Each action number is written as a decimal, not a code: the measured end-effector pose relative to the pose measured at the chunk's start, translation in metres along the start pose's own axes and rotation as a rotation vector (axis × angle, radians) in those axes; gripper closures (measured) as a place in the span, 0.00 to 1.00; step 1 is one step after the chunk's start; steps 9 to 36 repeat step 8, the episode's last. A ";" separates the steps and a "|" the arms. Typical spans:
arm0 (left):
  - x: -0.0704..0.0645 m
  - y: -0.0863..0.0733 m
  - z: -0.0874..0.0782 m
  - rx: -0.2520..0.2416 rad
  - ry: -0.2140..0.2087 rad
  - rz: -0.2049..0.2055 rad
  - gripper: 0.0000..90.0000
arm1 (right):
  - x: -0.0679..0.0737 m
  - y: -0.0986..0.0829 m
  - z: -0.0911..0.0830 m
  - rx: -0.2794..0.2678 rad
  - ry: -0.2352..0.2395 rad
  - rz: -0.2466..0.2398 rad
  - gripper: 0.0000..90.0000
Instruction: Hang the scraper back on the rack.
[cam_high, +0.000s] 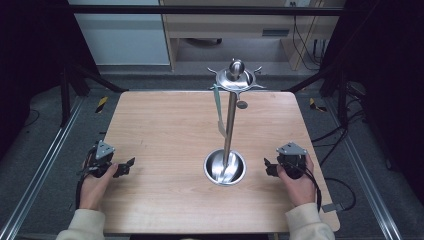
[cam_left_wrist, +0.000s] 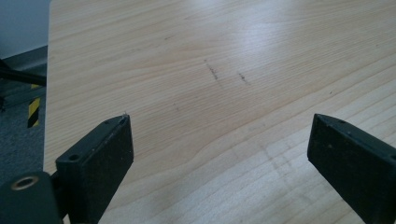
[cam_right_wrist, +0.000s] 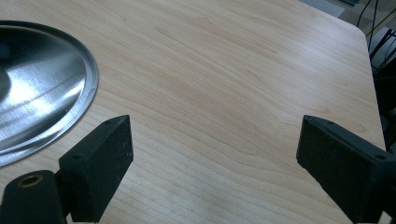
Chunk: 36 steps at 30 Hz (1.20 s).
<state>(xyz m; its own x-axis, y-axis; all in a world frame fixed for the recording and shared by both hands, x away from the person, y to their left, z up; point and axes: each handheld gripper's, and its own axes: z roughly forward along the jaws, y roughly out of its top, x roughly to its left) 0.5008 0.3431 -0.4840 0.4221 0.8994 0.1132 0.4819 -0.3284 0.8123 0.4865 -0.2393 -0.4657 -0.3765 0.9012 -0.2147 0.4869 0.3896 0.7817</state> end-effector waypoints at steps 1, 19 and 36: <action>0.002 -0.001 -0.002 -0.008 0.009 -0.009 0.08 | 0.000 0.000 0.000 0.000 0.000 0.000 0.12; 0.001 -0.002 -0.010 -0.020 0.017 -0.017 0.07 | -0.001 0.000 -0.003 -0.012 -0.001 0.008 0.12; 0.001 -0.002 -0.010 -0.020 0.017 -0.017 0.07 | -0.001 0.000 -0.003 -0.012 -0.001 0.008 0.12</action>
